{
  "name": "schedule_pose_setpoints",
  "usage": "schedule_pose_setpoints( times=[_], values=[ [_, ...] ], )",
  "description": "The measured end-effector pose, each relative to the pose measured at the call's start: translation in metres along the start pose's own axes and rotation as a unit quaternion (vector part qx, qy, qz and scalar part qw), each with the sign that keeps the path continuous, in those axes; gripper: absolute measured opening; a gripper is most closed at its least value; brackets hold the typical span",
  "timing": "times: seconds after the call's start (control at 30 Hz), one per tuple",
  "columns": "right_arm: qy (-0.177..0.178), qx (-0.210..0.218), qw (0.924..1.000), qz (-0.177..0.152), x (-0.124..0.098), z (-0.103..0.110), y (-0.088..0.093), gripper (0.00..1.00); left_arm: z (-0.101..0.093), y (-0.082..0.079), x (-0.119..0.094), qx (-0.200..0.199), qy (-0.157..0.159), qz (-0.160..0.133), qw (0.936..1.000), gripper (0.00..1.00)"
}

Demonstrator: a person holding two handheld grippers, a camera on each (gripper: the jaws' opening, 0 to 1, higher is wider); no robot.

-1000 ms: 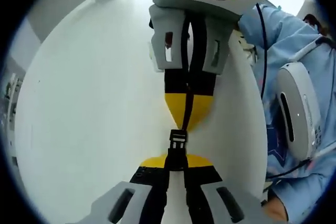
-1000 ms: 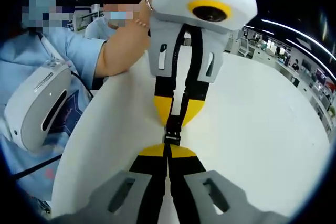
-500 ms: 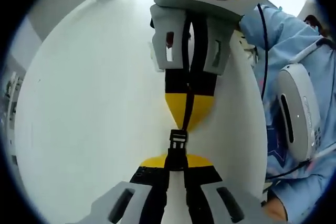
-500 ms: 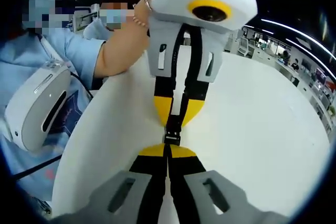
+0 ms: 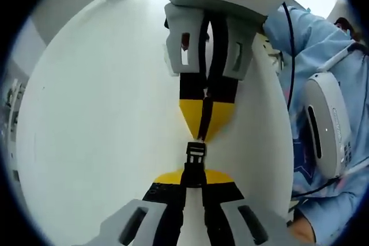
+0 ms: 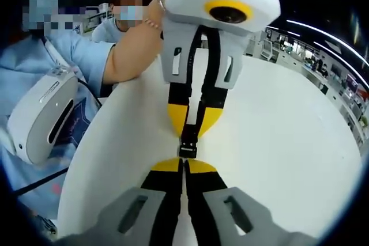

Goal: Snap the two parts of the plastic buckle together until the buckle closes and remains connected.

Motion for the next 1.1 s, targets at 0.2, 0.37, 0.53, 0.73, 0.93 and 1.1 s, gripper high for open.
schedule_pose_setpoints(
  times=[0.2,0.37,0.53,0.73,0.93,1.1],
  values=[
    [0.008,0.004,0.9999,0.008,-0.0014,-0.0048,0.0033,0.04,0.0006,0.0001,0.0007,-0.001,0.002,-0.001,1.0000,0.09],
    [0.009,0.003,0.9999,0.009,0.0002,-0.0045,0.0040,0.04,0.0009,0.0004,0.0015,0.002,0.001,0.001,1.0000,0.10],
    [0.008,0.006,0.9999,0.009,0.0004,-0.0034,0.0051,0.03,0.0012,0.0006,0.0021,0.005,0.000,0.001,1.0000,0.10],
    [0.008,0.013,0.9999,0.001,0.0010,-0.0050,0.0059,0.01,0.0013,0.0007,0.0025,0.005,0.002,0.002,1.0000,0.10],
    [0.009,0.018,0.9998,-0.006,0.0022,-0.0059,0.0045,0.01,0.0011,0.0005,0.0025,0.004,0.003,0.001,1.0000,0.10],
    [0.006,0.022,0.9996,-0.018,0.0039,-0.0063,0.0028,0.01,0.0003,-0.0001,0.0025,0.009,0.001,0.002,1.0000,0.10]
  ],
)
Point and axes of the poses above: the point that each gripper's makers call its tool centre point, and the gripper's own axes: x roughly forward along the fingers, z roughly to its left, y roughly out of its underside, the point moved 5 cm from there along -x, roughly backward along the fingers, and after that the axes turned 3 degrees about -y, right-handed, at the moved point
